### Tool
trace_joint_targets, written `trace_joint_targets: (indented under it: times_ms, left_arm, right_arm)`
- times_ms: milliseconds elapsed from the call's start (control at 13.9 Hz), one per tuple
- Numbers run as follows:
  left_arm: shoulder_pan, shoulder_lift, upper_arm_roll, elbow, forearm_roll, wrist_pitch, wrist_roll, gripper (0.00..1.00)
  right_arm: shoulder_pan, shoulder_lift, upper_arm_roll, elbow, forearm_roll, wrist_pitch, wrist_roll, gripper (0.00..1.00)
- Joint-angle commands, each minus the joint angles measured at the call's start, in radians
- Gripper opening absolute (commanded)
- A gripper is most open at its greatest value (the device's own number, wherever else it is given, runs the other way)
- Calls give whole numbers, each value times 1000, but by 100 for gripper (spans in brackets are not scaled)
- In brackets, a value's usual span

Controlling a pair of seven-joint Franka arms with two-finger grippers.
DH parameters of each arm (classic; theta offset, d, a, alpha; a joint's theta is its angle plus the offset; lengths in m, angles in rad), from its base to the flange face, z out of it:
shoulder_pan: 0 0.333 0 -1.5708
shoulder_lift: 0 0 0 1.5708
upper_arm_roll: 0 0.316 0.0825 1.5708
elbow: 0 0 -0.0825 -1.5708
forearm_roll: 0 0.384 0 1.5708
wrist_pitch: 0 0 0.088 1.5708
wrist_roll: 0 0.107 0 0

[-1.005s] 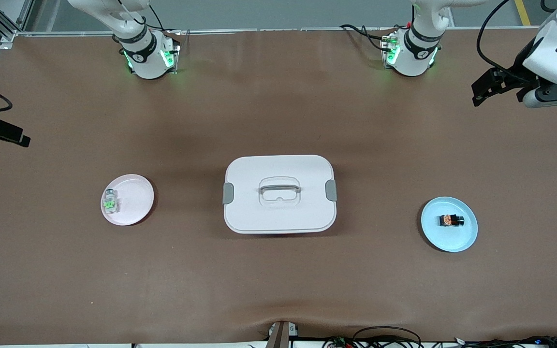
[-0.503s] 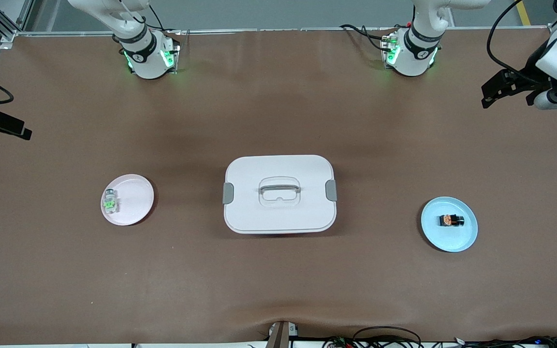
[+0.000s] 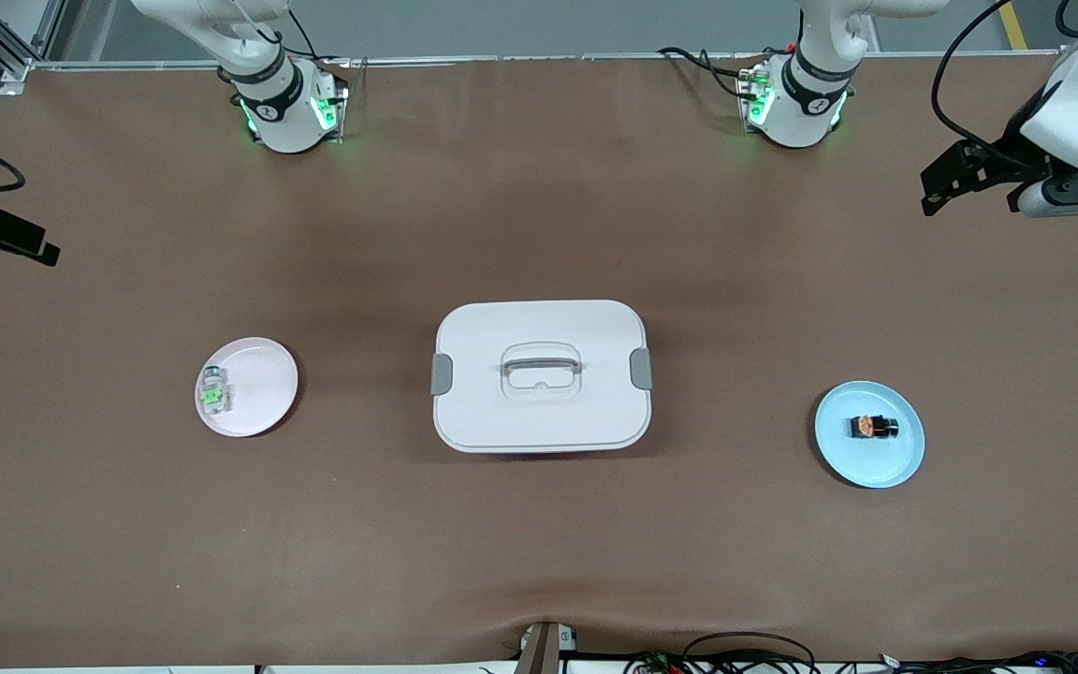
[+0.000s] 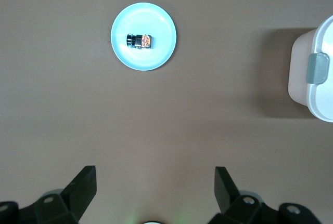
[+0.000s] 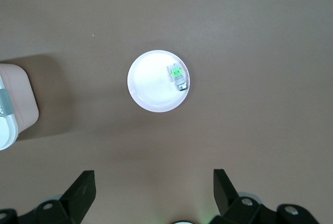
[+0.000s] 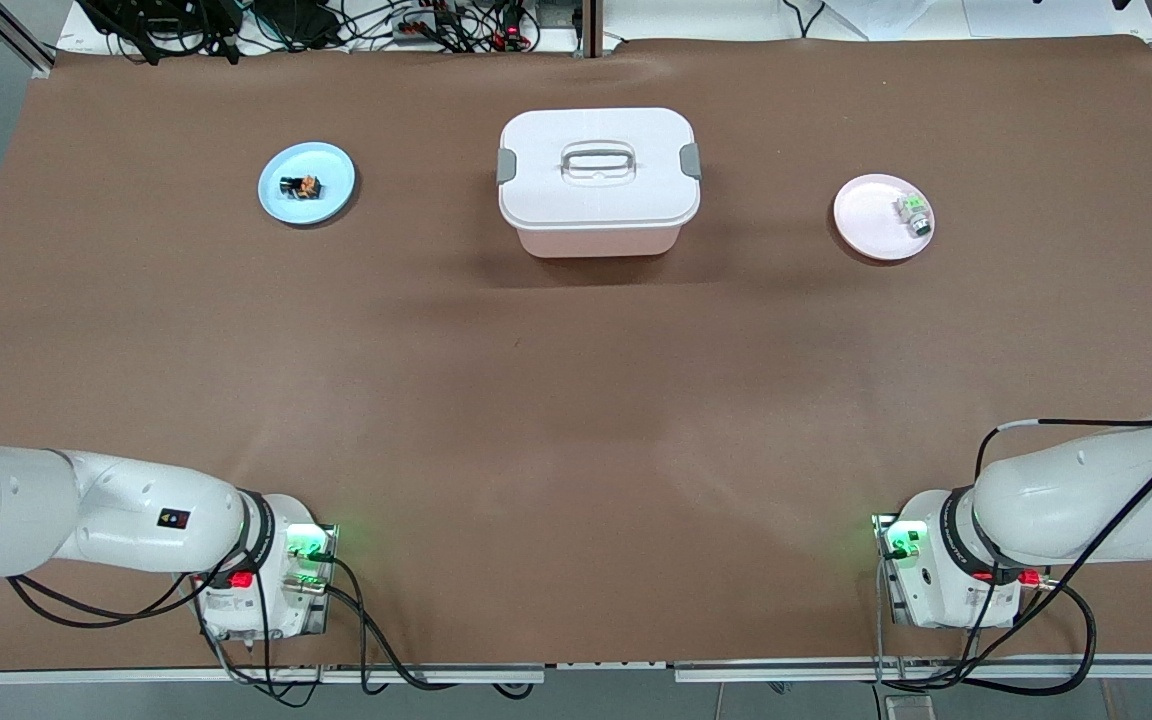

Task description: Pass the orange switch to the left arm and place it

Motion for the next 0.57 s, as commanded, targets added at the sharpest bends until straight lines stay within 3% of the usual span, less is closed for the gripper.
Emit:
trace_joint_targets:
  times_ms: [0,503]
  left_arm:
    - [65,-24,-55,-30,-19,35,13,100]
    - [83,-17,-78,-19,-27,34,16,100]
  right_arm:
    - [-6,-125,1,-172,15,77,-1,100]
    - [-3,-127,3,-177,15,90,-1,100]
